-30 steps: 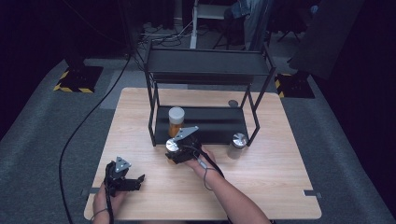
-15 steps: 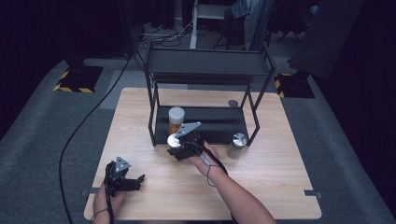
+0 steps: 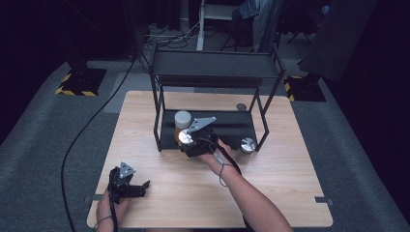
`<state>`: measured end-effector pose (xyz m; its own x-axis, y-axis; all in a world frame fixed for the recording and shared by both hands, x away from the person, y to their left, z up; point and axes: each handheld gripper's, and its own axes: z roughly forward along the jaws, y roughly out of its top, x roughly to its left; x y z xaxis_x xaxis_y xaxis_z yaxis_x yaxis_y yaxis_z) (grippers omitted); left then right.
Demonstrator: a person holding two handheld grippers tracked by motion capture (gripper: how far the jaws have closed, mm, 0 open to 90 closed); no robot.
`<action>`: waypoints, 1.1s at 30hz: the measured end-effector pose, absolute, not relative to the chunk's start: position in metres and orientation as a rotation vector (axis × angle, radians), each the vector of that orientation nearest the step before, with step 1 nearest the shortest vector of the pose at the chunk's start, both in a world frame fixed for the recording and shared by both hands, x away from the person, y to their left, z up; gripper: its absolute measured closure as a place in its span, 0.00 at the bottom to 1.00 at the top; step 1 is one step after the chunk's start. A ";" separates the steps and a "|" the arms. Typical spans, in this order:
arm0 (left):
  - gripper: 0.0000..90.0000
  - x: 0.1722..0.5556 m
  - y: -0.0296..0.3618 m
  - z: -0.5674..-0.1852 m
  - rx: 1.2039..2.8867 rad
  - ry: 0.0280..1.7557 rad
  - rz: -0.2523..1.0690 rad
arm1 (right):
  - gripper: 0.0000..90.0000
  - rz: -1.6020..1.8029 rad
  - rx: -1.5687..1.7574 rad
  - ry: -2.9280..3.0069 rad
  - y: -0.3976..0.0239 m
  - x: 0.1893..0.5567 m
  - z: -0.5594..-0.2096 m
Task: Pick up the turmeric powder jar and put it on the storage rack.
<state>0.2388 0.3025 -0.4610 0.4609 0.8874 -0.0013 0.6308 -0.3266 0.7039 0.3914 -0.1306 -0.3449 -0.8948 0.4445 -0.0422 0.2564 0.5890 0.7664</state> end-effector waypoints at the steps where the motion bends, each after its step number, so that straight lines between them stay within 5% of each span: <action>1: 0.06 0.239 0.303 -0.461 2.071 1.259 0.516 | 0.36 1.194 0.585 2.590 -0.132 0.392 -0.343; 33: 0.06 0.239 0.302 -0.461 2.070 1.260 0.516 | 0.36 1.134 0.807 2.464 -0.159 0.416 -0.330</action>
<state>0.2388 0.3025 -0.4612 0.4600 0.8879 -0.0023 0.6309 -0.3251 0.7045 0.4157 -0.1591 -0.3304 -0.7933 0.6072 -0.0440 0.3615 0.5279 0.7685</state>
